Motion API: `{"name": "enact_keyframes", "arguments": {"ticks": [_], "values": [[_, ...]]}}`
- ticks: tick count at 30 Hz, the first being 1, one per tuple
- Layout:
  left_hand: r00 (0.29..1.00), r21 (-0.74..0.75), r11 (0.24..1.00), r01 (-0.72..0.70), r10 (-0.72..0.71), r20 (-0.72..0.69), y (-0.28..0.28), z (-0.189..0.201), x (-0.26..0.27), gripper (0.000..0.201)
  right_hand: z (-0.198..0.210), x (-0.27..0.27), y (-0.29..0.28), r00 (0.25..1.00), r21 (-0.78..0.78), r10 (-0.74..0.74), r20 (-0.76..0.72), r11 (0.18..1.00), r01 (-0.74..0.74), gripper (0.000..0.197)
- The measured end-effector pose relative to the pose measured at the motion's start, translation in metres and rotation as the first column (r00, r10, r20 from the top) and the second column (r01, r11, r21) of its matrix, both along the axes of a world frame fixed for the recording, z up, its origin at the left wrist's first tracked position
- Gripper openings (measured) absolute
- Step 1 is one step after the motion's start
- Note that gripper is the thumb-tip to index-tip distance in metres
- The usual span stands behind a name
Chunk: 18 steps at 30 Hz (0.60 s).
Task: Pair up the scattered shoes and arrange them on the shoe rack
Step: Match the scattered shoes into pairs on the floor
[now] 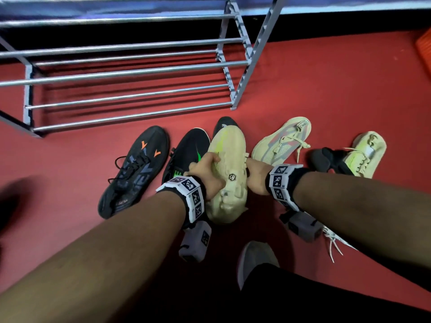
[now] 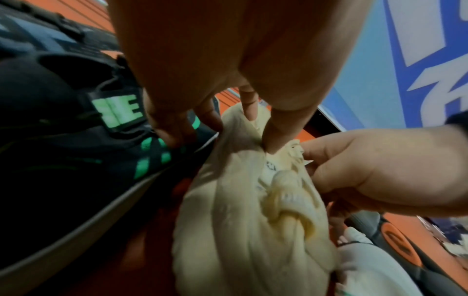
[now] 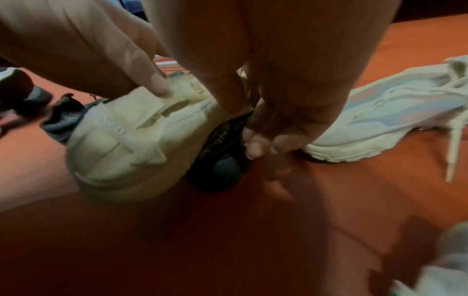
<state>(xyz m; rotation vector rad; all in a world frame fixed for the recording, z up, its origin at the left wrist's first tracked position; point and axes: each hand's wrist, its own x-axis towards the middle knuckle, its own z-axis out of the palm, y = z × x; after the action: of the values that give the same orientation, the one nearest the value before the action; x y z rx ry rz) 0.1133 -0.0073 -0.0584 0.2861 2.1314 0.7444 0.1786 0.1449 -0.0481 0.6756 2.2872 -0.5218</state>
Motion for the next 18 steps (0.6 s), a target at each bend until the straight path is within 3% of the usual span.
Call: {"name": "enact_keyframes", "arguments": {"ticks": [3,7,9,12,18], "values": [[0.998,-0.008,1.000,0.023,-0.023,-0.056,0.016,0.001,0.006,0.046,0.006,0.011,0.020,0.998,0.007,0.006,0.059,1.000,-0.007,0.048],[0.998,-0.054,0.998,0.010,-0.013,-0.057,0.027,-0.005,0.012,0.040,0.009,0.031,0.050,0.989,0.182,0.070,0.130,0.979,-0.093,0.039],[0.998,-0.040,0.999,-0.026,0.024,-0.055,0.028,-0.007,0.015,0.039,0.013,0.041,0.062,0.980,0.230,0.065,0.186,0.967,-0.107,0.044],[0.998,0.033,0.999,-0.043,0.045,-0.054,0.033,-0.004,0.019,0.041,0.009,0.057,0.074,0.964,0.229,0.060,0.261,0.966,-0.122,0.057],[0.999,0.050,0.998,0.022,-0.019,-0.043,0.041,-0.006,0.024,0.043,-0.004,0.076,0.074,0.923,0.172,0.121,0.364,0.966,-0.194,0.063]]}}
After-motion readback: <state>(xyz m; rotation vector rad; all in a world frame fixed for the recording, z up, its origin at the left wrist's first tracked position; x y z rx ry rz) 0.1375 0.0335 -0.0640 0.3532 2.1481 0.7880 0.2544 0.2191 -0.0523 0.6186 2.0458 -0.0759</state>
